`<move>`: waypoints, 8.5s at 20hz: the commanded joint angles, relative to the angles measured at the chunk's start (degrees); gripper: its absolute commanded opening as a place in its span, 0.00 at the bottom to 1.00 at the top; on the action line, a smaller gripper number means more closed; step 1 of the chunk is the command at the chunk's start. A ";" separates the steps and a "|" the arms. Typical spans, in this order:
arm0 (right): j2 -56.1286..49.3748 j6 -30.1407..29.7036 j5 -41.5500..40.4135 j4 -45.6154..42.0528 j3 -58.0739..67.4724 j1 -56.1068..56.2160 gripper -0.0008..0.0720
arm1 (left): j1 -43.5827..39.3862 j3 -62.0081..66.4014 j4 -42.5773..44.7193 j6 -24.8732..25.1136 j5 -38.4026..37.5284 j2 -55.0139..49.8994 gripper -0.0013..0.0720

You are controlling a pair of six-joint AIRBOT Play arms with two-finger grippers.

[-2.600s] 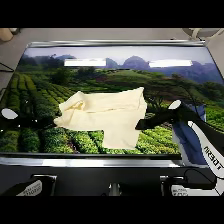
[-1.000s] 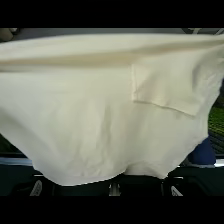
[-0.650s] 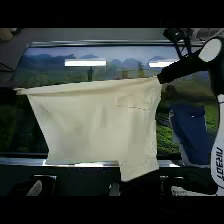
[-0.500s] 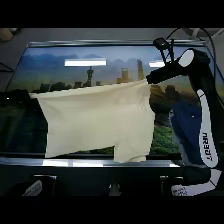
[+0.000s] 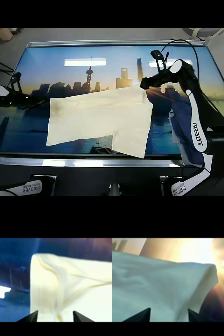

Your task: Fold the shirts.

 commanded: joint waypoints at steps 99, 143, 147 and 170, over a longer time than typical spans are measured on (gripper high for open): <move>0.55 -3.76 18.12 -7.93 -3.08 -1.40 0.03 | -1.49 26.67 2.84 4.50 -8.59 -21.53 0.05; 24.39 -7.10 14.86 -7.74 -43.45 -7.21 0.60 | 4.50 -10.58 2.29 3.37 -10.01 -7.56 0.25; 28.59 -10.75 10.99 5.33 -54.66 -7.19 0.61 | 4.59 -10.51 2.29 3.78 -10.58 -7.10 0.05; 35.47 -5.79 -0.52 -3.48 -46.47 3.96 0.03 | 4.55 -0.48 -3.10 8.98 -10.45 -3.56 0.05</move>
